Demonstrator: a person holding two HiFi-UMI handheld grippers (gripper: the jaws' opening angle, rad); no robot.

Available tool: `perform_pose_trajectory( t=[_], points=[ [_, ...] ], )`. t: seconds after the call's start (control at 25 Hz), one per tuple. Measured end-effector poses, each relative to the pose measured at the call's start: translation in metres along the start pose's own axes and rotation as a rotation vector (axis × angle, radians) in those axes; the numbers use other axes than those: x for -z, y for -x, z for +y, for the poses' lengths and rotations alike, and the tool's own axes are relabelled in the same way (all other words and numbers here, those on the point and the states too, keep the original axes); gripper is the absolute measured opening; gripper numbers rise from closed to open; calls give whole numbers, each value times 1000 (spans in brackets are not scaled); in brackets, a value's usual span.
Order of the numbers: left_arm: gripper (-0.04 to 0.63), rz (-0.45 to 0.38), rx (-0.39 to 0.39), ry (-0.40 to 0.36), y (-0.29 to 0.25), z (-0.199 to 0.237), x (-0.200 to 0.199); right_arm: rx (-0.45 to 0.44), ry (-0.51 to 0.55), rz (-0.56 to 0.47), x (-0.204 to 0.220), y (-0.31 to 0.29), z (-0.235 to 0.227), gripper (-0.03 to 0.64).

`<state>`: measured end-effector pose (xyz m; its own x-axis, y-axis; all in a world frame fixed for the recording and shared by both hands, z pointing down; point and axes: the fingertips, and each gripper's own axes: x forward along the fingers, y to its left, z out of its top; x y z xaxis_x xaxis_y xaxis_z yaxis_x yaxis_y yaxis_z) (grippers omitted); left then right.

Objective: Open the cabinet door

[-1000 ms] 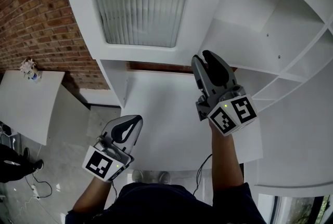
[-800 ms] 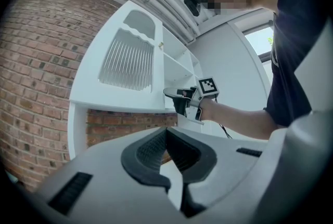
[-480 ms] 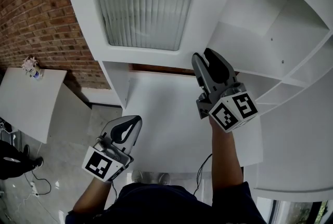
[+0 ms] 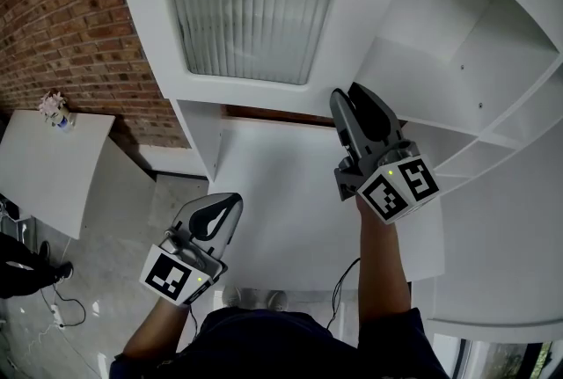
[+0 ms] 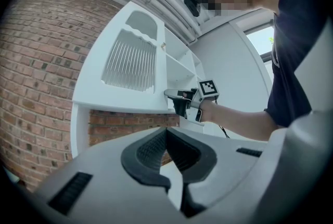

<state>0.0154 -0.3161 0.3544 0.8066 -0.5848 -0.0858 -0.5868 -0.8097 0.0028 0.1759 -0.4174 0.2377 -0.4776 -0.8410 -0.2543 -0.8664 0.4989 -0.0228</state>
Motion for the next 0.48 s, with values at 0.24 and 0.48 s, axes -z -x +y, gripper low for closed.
perform_pose_trajectory(
  t=[0.24,0.48],
  points=[
    [8,-3,18,-3,2,-6,-2,-15,-8,0,-3,9,10,114],
    [8,-6,32,-8,8,-18,-5,-26,-19,-11,-6,24,23,103]
  ],
)
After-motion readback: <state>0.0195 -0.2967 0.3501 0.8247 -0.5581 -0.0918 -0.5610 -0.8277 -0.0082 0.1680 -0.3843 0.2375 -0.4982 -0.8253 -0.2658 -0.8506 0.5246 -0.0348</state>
